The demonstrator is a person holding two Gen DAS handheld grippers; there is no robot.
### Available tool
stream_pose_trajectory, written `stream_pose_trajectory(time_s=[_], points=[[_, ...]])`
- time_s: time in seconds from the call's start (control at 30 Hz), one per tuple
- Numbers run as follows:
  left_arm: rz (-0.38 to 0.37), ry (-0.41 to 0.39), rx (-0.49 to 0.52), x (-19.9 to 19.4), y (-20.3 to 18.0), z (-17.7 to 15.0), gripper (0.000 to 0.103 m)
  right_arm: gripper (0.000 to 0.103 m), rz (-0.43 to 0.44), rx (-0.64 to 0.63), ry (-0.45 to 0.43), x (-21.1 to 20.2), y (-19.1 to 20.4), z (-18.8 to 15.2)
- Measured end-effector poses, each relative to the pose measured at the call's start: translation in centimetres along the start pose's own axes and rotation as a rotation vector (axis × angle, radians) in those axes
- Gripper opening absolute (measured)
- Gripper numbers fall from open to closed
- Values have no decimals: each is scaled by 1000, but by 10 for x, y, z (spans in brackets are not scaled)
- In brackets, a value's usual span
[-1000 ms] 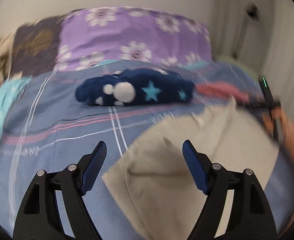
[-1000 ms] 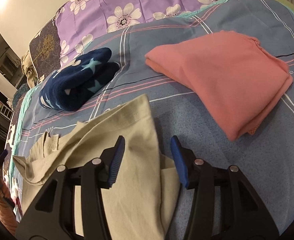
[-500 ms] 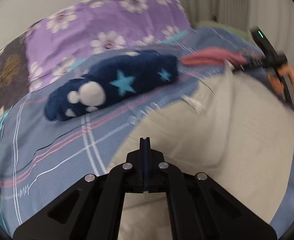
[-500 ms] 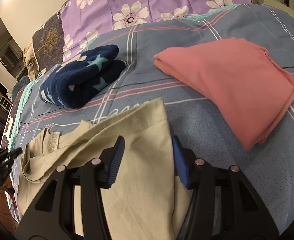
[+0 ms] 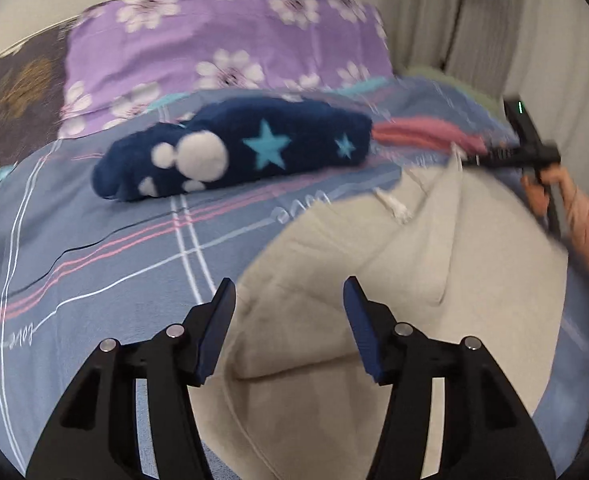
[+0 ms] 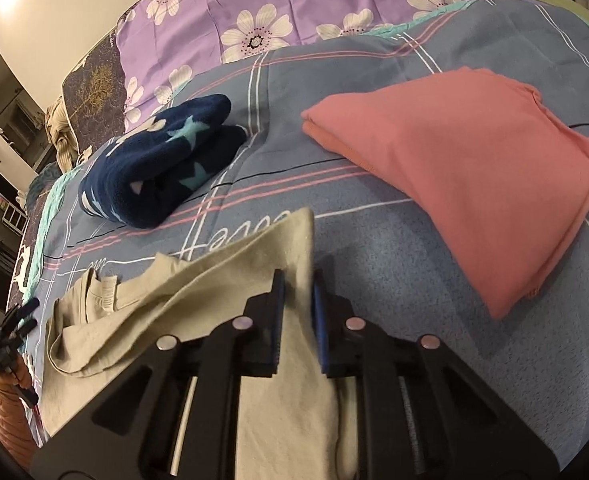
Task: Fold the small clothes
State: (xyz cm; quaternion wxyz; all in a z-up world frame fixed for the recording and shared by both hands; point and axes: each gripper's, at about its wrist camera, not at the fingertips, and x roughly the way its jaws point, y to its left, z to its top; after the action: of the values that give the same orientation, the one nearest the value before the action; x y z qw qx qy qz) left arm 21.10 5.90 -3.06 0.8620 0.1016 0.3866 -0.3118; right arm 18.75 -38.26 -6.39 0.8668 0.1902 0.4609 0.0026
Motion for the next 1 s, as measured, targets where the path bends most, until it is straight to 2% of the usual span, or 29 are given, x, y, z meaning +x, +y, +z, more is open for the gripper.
stream_pose_trajectory(time_s=[0.1,0.13,0.17,0.2,0.3,0.4,0.47,0.53,0.67,0.7,0.73,0.83,0.9,0.97,1.0], points=[[5,84,56,24,-5,4,53,18,-5,-2,1,1,3,1],[2,104,70,32,-6,7,45,18,-6,-4,2,1,3,1],[-6,115,78,37,-5,10,16,19,-8,-9,2,1,4,1],[-7,123,85,40,-5,11,4,20,-13,-17,3,1,5,0],[-49,100,97,37,-5,14,3,22,-28,-36,4,0,7,-1],[-35,55,85,26,-3,12,3,24,-31,-35,3,0,5,-2],[-9,30,64,19,1,10,3,24,-31,-25,2,0,4,-2],[48,-14,32,7,9,11,3,24,-30,-16,-3,0,4,-1],[217,-77,-185,-5,52,15,3,24,-48,15,-25,-1,0,1],[216,-65,-231,-2,60,14,3,24,-46,30,-26,-1,-2,2],[223,-52,-239,2,62,13,3,24,-44,46,-25,0,-4,3],[262,14,-168,20,48,8,6,24,-29,57,-17,1,-7,3],[233,40,-155,26,43,5,38,25,-24,37,-11,1,-6,3],[210,26,-150,24,37,2,46,28,-13,30,-6,2,-4,4],[197,32,-152,25,36,2,55,34,2,29,2,3,-3,5]])
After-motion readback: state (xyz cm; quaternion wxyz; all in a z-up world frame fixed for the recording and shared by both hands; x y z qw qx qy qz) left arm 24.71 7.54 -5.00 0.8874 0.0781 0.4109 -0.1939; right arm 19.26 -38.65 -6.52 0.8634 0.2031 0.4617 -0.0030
